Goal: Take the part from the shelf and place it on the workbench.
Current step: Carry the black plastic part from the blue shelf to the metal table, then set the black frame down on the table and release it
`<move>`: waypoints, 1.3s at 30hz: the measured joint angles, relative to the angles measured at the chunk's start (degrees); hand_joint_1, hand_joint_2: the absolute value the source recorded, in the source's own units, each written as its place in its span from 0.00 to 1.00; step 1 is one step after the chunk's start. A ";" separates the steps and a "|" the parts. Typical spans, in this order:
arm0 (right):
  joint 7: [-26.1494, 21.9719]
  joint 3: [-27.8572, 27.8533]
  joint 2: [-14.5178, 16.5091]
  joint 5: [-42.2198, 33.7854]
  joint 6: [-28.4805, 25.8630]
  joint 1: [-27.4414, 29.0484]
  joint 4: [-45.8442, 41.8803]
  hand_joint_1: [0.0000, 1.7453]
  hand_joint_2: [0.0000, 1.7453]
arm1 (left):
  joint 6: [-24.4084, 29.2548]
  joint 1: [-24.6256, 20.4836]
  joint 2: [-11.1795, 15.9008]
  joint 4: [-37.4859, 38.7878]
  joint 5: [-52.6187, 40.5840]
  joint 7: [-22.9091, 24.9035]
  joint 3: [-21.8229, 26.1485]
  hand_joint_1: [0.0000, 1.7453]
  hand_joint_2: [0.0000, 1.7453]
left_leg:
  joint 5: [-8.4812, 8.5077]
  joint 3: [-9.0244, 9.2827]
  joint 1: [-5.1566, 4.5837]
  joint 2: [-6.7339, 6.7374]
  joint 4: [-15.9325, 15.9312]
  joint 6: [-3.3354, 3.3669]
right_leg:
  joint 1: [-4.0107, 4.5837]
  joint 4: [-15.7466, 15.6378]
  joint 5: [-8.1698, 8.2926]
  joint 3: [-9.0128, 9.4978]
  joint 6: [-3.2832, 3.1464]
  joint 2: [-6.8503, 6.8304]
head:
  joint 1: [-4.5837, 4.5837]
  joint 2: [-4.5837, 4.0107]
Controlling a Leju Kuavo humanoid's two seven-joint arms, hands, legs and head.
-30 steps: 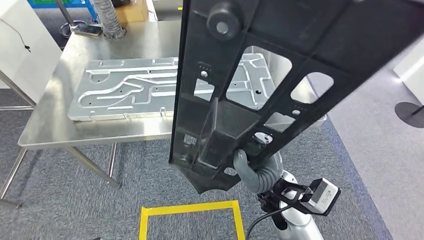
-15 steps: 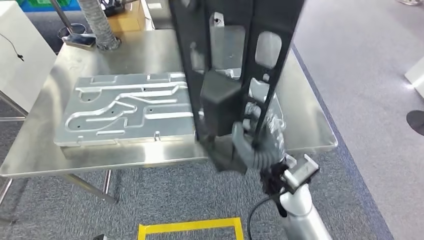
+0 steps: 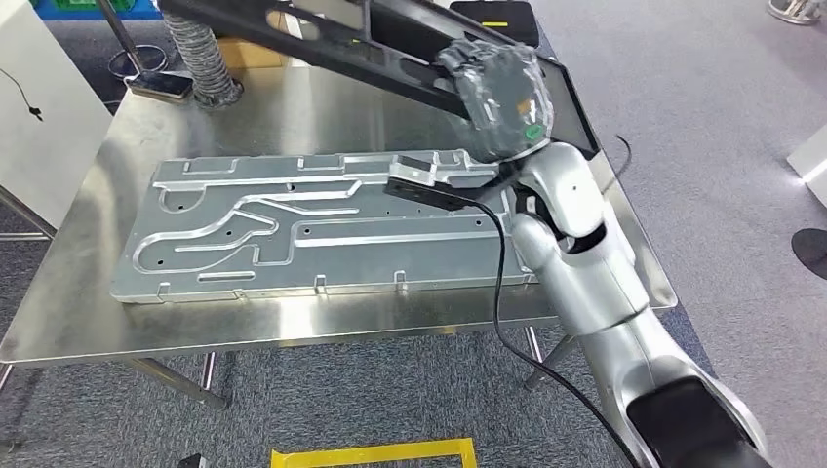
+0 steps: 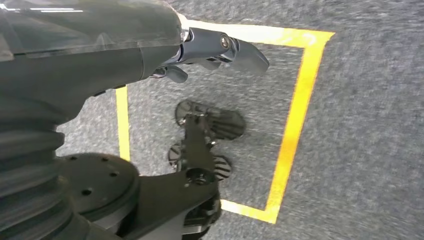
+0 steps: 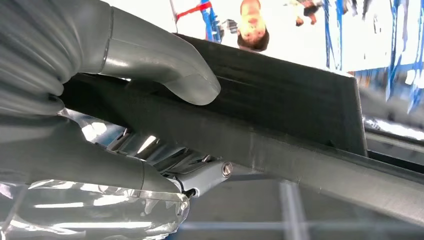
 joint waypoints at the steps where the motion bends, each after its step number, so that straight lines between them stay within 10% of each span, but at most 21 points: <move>1: 0.05 1.53 0.74 2.22 0.42 -1.67 3.39 1.00 1.00 | -0.15 -0.15 0.04 -0.01 -0.18 -0.01 0.02 0.00 1.00 | -0.05 0.16 0.03 -0.02 -0.09 0.21 | -0.07 3.09 -1.53 -1.48 0.16 -0.12 | 0.00 0.00; 5: -3.17 7.44 4.36 6.48 3.52 -5.68 18.58 1.00 1.00 | -0.60 -0.48 0.14 -0.01 -0.99 0.10 0.06 0.00 1.00 | -0.67 0.79 -0.05 -0.38 -0.04 0.56 | -0.07 14.45 -4.18 -8.06 0.25 -0.21 | -0.01 -0.01; 10: -7.11 12.78 8.27 7.02 4.58 -7.31 35.26 1.00 1.00 | -1.62 -0.82 0.06 -0.03 -1.29 -0.36 0.11 0.00 1.00 | -1.69 1.55 -0.27 -1.30 0.16 -0.05 | 0.69 -1.06 4.57 -2.35 -1.73 -0.24 | -0.02 -0.01; 15: -8.18 14.14 9.57 4.31 3.91 -7.03 43.97 1.00 1.00 | -2.19 -0.67 0.14 -0.03 -1.66 -1.57 0.24 0.00 1.00 | -3.14 0.86 -0.19 -0.90 1.57 -1.40 | 0.32 -3.64 4.27 -0.88 -2.26 -0.38 | -0.02 0.00; 19: -7.72 13.95 9.48 2.40 2.86 -5.51 48.04 1.00 1.00 | -2.33 -0.54 0.36 -0.03 -2.37 -2.14 0.30 0.00 1.00 | -8.07 -5.77 0.14 -0.41 14.51 -2.24 | 0.09 -3.92 3.86 0.06 -2.59 -0.37 | -0.03 0.00; 22: -7.62 13.28 9.05 1.50 1.43 -3.67 49.95 1.00 1.00 | -2.37 -0.42 0.46 -0.03 -2.69 -2.74 0.34 0.00 1.00 | -4.08 -5.35 0.62 -0.30 11.44 -2.76 | -0.22 -3.21 3.05 0.41 -2.05 -0.13 | -0.03 0.00; 26: -7.61 12.10 8.11 0.81 -0.88 -2.93 51.34 0.00 0.00 | -2.55 -0.67 0.51 -0.03 -3.07 -3.04 0.37 0.00 1.00 | -0.56 -0.56 0.67 -0.51 1.27 -2.24 | -0.18 -1.87 1.91 0.33 -0.69 0.16 | -0.01 0.00; 30: -8.14 10.91 6.82 -0.05 -2.83 -1.85 52.22 0.00 0.00 | -1.77 -0.80 0.56 -0.03 -3.74 -3.06 0.37 0.00 1.00 | -0.46 -0.38 0.54 -0.48 1.01 -0.51 | -0.37 -0.66 0.81 -0.06 0.42 0.06 | 0.00 0.01; 34: -9.73 9.54 5.93 -1.55 -4.72 -0.53 52.73 0.00 0.00 | -0.72 -1.00 0.66 -0.03 -4.33 -3.15 0.38 0.00 0.00 | -0.41 -0.37 0.27 -0.30 0.91 0.21 | -0.43 12.65 -5.61 -6.22 0.85 -0.18 | -0.01 0.01; 36: -11.69 8.55 5.71 -3.19 -6.20 0.24 52.82 0.00 0.00 | -0.55 -0.99 0.66 -0.03 -4.28 -3.53 0.41 0.00 0.00 | -0.43 -0.30 0.05 -0.33 0.92 0.28 | -0.35 13.89 -4.94 -6.90 0.53 -0.18 | -0.01 0.01; 39: -16.01 5.90 5.67 -6.85 -8.75 0.54 52.36 0.00 0.00 | -0.58 -1.04 0.59 -0.03 -4.19 -3.87 0.60 0.00 0.00 | -0.46 -0.12 -0.27 -0.39 0.93 0.18 | 0.21 3.13 0.32 -1.62 -0.86 -0.25 | -0.01 0.00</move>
